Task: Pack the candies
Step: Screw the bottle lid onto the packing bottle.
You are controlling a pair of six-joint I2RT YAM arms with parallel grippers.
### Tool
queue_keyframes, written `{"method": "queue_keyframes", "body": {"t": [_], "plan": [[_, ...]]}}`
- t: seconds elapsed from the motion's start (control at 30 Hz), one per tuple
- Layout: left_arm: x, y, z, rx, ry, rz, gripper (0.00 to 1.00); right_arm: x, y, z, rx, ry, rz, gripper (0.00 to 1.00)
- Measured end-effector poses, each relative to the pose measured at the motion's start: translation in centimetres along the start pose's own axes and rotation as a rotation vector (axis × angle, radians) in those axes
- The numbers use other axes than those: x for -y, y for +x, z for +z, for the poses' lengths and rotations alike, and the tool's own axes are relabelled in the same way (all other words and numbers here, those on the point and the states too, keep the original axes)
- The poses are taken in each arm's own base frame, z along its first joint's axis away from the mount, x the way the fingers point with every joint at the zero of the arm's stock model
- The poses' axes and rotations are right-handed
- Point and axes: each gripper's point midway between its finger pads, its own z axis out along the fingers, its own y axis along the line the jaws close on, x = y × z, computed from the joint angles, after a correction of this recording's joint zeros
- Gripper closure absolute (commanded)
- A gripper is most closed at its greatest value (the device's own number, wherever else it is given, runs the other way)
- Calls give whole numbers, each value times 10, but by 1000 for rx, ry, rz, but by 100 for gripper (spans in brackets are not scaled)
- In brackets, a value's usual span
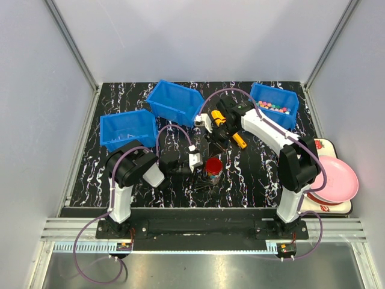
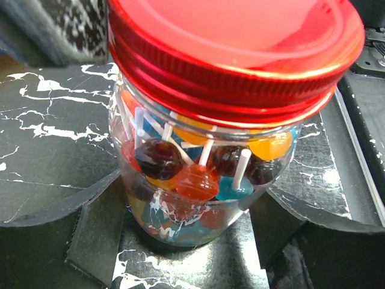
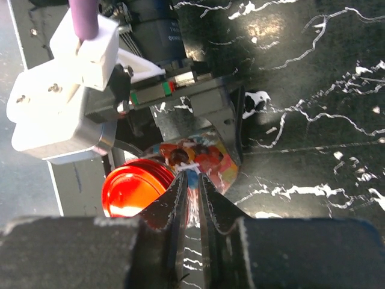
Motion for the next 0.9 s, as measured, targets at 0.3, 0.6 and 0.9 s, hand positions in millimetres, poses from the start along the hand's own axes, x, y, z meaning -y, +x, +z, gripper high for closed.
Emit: {"method": "queue_keyframes", "body": {"t": [0.3, 0.6, 0.9], "plan": [[-1, 0, 0, -1, -5, -3, 82, 5, -4, -8, 2, 64, 4, 75], [-4, 0, -1, -1, -16, -6, 82, 2, -19, -13, 42, 58, 21, 75], [-4, 0, -1, 0, -17, -6, 83, -2, -19, -8, 44, 10, 49, 75]]}}
